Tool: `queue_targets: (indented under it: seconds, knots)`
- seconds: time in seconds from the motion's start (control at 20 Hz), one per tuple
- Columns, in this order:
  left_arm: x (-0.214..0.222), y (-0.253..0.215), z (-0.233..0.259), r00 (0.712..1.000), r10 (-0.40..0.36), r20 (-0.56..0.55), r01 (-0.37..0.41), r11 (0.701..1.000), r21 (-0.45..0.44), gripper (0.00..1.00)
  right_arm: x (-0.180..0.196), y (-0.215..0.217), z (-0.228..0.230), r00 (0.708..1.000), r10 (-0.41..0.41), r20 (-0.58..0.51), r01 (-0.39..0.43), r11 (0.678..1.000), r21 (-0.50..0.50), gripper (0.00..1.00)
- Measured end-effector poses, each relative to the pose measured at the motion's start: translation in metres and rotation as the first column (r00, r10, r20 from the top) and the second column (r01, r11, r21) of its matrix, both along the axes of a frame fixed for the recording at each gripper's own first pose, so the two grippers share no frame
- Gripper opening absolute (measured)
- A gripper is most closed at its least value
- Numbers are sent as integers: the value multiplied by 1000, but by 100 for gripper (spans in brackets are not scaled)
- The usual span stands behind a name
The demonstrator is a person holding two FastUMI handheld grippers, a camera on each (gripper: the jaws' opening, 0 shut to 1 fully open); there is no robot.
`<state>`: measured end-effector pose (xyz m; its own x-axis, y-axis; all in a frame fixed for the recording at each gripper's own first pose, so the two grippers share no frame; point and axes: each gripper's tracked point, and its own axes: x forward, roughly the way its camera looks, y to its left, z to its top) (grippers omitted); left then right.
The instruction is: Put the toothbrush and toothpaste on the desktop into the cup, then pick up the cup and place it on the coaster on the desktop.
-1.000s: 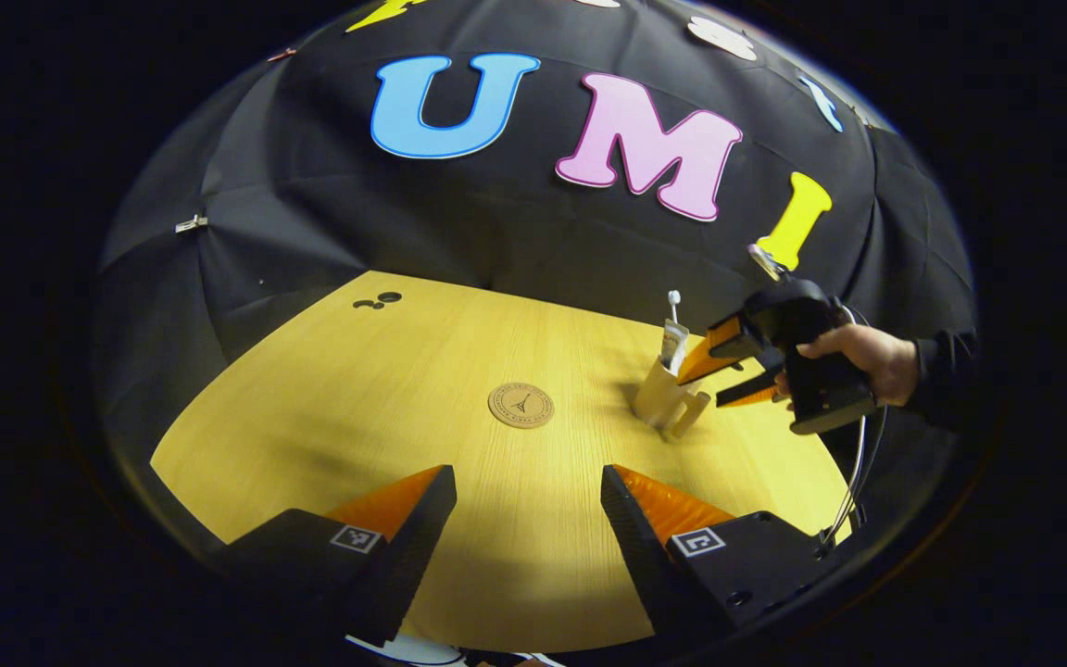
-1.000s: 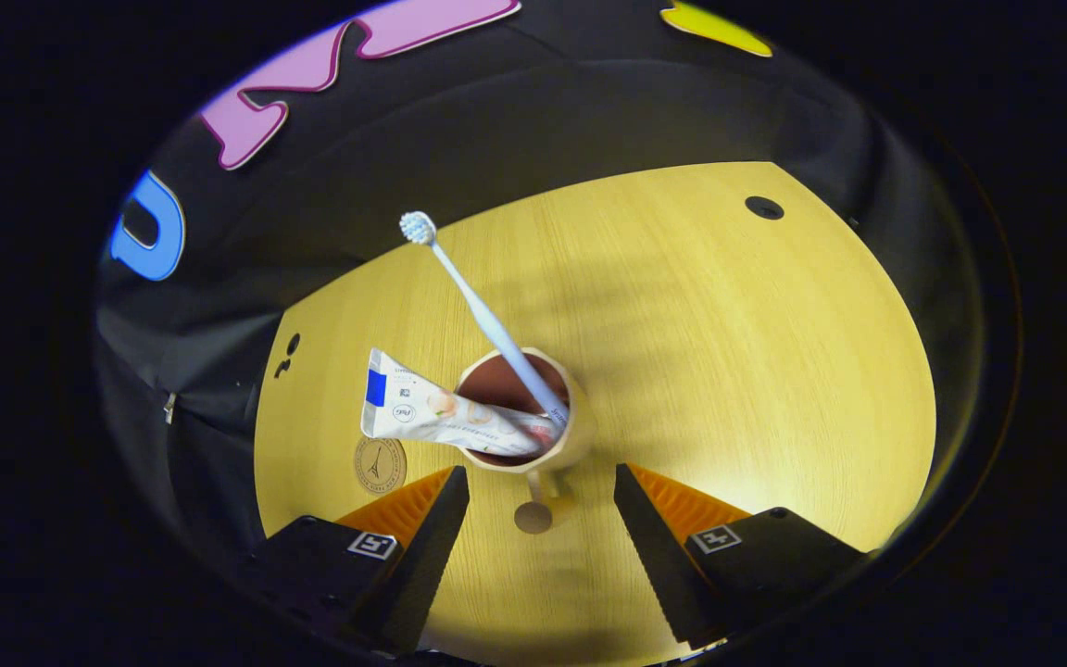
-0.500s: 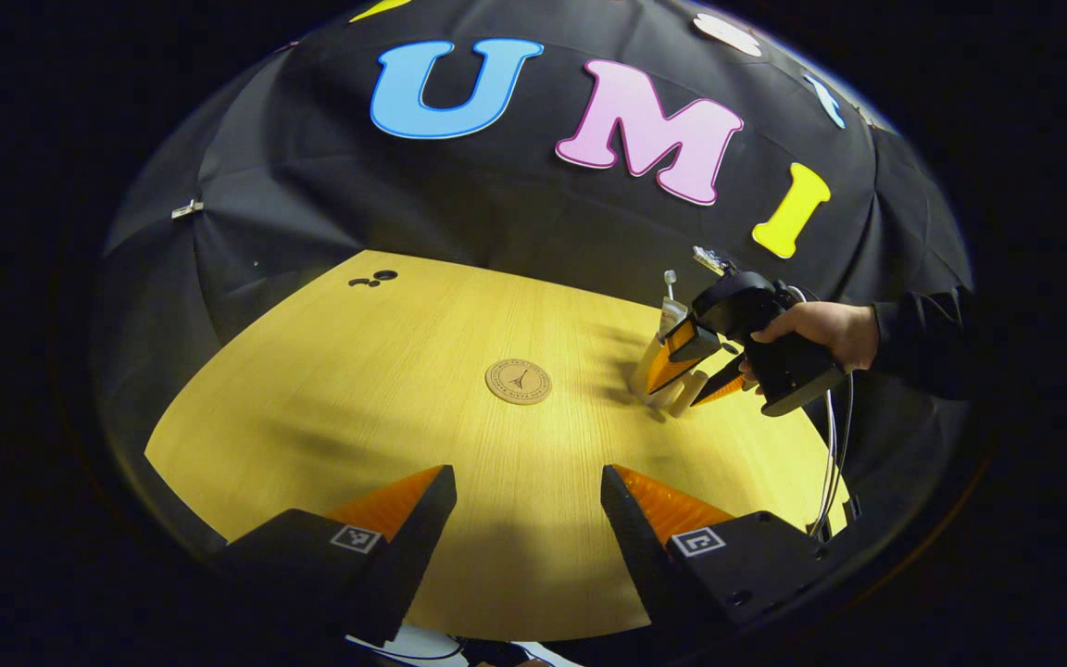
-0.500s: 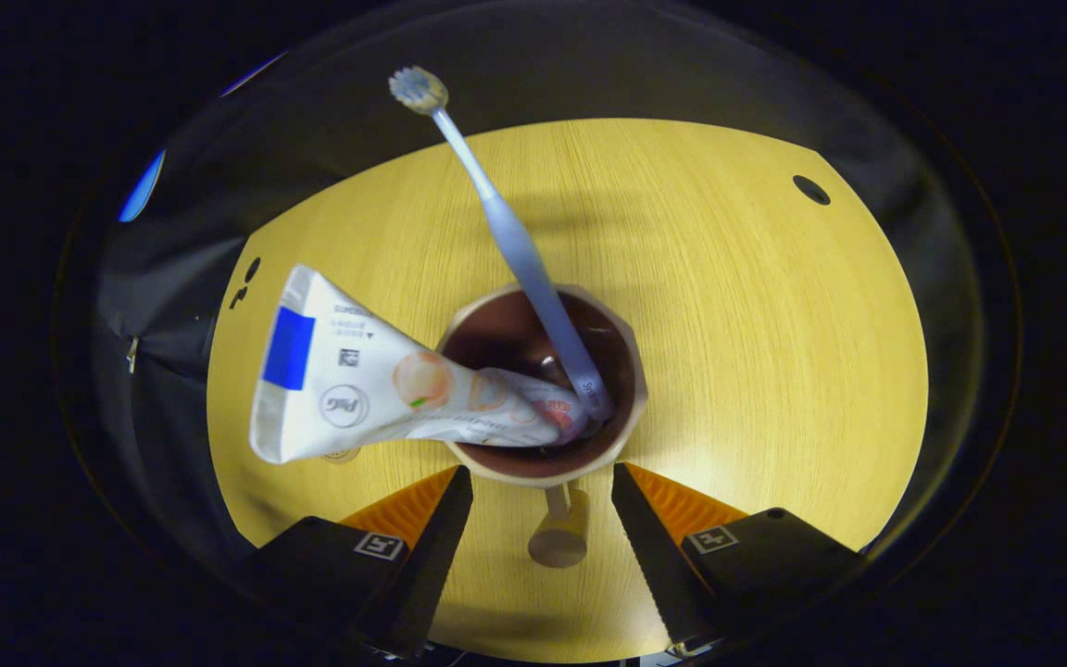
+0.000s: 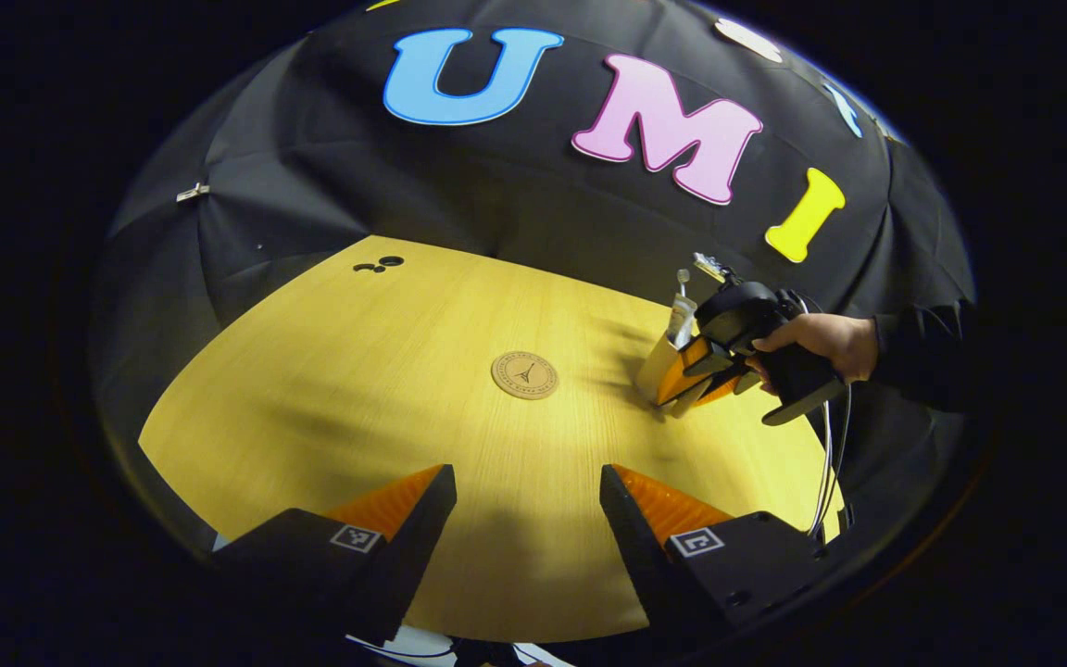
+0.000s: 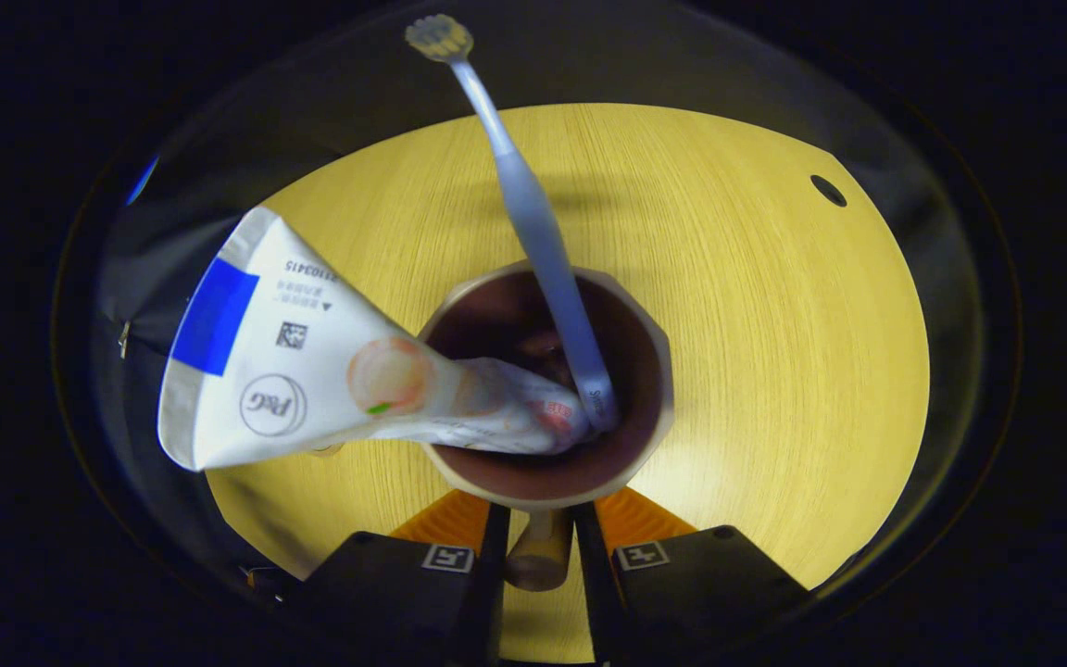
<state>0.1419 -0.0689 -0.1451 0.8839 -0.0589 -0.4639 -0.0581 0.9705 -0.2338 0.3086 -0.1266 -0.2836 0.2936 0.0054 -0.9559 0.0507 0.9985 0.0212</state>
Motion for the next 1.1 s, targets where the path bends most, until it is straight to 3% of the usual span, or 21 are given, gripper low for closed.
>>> queue_targets:
  seconds: [0.05, 0.15, 0.2, 0.25, 0.35, 0.8, 1.1]
  knots:
    - [0, -3, 1, 1000, -6, 1, 6, 1000, 5, 97, 1, -1, -2, 1000, 1, -1, -1, 1000, -8, 41]
    - [1, -8, 1, 1000, -20, -2, 20, 1000, 13, 97, -3, -3, -3, 999, 46, -2, -46, 997, -57, 30]
    - [3, -8, 1, 1000, -26, -2, 26, 1000, 15, 97, -2, -8, -3, 996, 84, -4, -84, 993, -87, 34]
    - [4, -9, 2, 999, -32, -1, 32, 999, 17, 97, -3, -8, -3, 993, 113, -16, -114, 988, -105, 24]
    - [7, -10, 5, 999, -34, 4, 33, 999, 15, 97, -2, -7, 2, 988, 153, -9, -154, 983, -103, 30]
    - [2, -6, 1, 1000, -18, -9, 18, 1000, -4, 97, 2, 18, 10, 991, 131, 30, -131, 991, -27, 27]
    - [0, -12, -1, 999, -36, -14, 35, 999, -30, 97, -4, 62, 19, 982, 184, 38, -185, 982, 25, 27]
